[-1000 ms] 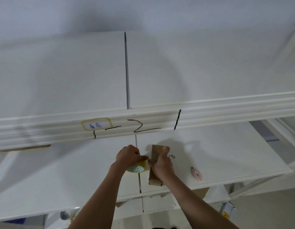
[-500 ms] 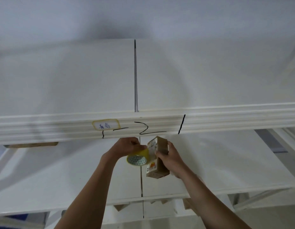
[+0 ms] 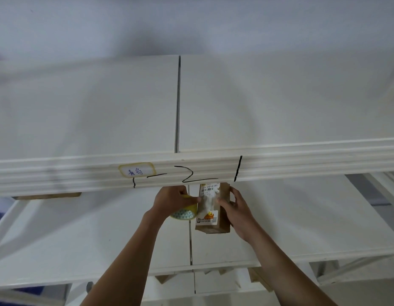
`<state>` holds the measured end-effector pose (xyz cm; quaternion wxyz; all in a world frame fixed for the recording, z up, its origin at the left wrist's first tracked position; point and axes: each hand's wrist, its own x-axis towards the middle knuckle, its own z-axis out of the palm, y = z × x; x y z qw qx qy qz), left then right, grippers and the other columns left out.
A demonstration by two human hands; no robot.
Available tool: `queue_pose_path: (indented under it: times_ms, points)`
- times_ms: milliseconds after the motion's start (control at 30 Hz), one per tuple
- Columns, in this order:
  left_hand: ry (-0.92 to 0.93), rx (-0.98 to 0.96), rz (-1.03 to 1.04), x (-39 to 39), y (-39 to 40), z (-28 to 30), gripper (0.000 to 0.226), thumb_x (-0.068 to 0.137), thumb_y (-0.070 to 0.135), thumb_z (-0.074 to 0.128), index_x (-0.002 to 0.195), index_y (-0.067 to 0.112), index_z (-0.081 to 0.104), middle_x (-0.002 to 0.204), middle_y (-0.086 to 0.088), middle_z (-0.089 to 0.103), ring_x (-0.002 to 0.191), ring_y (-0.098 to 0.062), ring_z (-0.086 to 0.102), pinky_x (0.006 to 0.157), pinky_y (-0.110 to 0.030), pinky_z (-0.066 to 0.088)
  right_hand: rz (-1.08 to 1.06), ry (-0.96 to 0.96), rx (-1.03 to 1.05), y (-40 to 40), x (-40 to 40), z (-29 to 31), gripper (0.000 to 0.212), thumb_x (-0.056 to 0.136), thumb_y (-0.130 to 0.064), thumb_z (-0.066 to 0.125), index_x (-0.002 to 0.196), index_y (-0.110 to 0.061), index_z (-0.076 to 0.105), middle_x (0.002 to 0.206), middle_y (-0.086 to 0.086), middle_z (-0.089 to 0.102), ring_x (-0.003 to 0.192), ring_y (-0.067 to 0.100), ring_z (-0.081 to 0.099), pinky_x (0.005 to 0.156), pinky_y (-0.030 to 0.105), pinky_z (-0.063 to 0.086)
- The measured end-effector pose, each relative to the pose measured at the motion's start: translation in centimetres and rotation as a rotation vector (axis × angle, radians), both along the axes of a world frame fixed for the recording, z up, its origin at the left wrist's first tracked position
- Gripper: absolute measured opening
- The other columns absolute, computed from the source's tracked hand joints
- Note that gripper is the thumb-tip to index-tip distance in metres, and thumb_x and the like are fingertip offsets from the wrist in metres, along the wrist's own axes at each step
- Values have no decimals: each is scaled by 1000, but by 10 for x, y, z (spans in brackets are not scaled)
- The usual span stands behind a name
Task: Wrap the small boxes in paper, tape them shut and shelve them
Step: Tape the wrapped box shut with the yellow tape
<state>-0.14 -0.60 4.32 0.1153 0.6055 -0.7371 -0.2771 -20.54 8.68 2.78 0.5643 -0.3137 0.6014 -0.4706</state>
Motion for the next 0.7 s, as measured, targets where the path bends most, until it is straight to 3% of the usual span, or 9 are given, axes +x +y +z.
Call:
queue_pose_path:
  times_ms: [100, 267, 400, 567, 633, 700]
  points:
    - [-83, -43, -9, -8, 7, -6, 56, 64, 78, 70, 68, 23, 62, 70, 9, 63, 76, -14, 63, 67, -32, 54, -6, 11, 3, -1, 0, -1, 53, 96, -23, 65, 143, -32, 42, 117, 6, 70, 94, 20, 75, 72, 34, 61]
    - [-80, -149, 26, -21, 15, -11, 44, 71, 68, 71, 67, 27, 56, 72, 8, 62, 87, -21, 60, 70, -30, 45, -57, 12, 46, -4, 3, 5, 51, 97, -34, 63, 142, -36, 39, 119, 0, 68, 93, 21, 74, 69, 35, 61]
    - [-104, -208, 39, -22, 18, -7, 36, 78, 55, 72, 74, 22, 59, 74, 5, 62, 82, -21, 58, 74, -29, 39, -63, 125, 54, -8, 21, 10, 76, 79, -47, 81, 139, -32, 36, 120, -7, 63, 94, 10, 69, 65, 25, 56]
    - [-113, -125, 21, -13, 15, -11, 44, 74, 64, 74, 70, 22, 61, 68, 8, 59, 73, -16, 57, 69, -29, 41, -63, 64, 121, -10, 23, 5, 80, 75, -13, 86, 137, -28, 38, 113, -4, 65, 90, 20, 73, 58, 28, 58]
    - [-10, -8, 6, -5, 9, -16, 49, 72, 66, 76, 71, 19, 67, 70, 4, 65, 72, -15, 62, 65, -30, 48, -60, 36, 148, -8, 17, 4, 77, 76, -8, 85, 136, -26, 39, 112, -1, 66, 88, 22, 74, 55, 29, 58]
    - [156, 131, -37, 6, 5, -16, 50, 74, 60, 78, 67, 12, 67, 66, 2, 63, 63, -13, 58, 61, -29, 45, -76, 14, 164, -6, 11, 1, 77, 76, -7, 84, 137, -25, 41, 114, 2, 67, 88, 25, 74, 58, 33, 60]
